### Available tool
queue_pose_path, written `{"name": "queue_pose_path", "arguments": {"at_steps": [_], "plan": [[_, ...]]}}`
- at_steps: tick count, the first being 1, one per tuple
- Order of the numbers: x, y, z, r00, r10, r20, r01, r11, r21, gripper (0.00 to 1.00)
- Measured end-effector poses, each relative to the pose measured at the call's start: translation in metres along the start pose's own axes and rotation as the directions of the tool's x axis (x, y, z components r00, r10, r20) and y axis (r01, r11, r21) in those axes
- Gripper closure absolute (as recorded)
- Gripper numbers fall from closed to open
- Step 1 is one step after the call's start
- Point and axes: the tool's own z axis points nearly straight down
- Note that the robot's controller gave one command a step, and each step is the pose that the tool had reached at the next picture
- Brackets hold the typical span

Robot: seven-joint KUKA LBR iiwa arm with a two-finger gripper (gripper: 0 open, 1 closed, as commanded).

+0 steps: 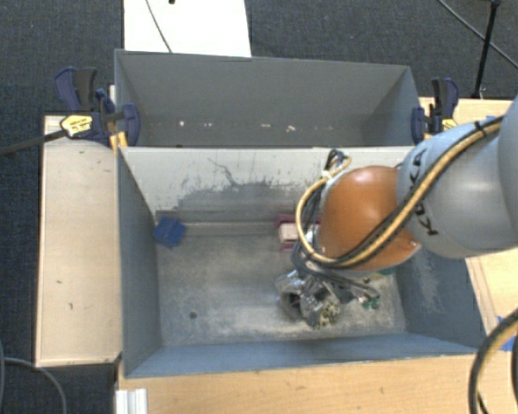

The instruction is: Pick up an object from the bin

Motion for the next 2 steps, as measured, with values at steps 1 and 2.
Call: {"name": "queue_pose_path", "arguments": {"at_steps": [1,2], "plan": [[-0.0465,-0.0123,-0.0898,0.996,0.092,0.009,-0.092,0.996,0.004,1.0],[-0.0434,-0.0113,-0.0852,0.996,0.094,-0.001,-0.094,0.996,0.001,0.0]]}}
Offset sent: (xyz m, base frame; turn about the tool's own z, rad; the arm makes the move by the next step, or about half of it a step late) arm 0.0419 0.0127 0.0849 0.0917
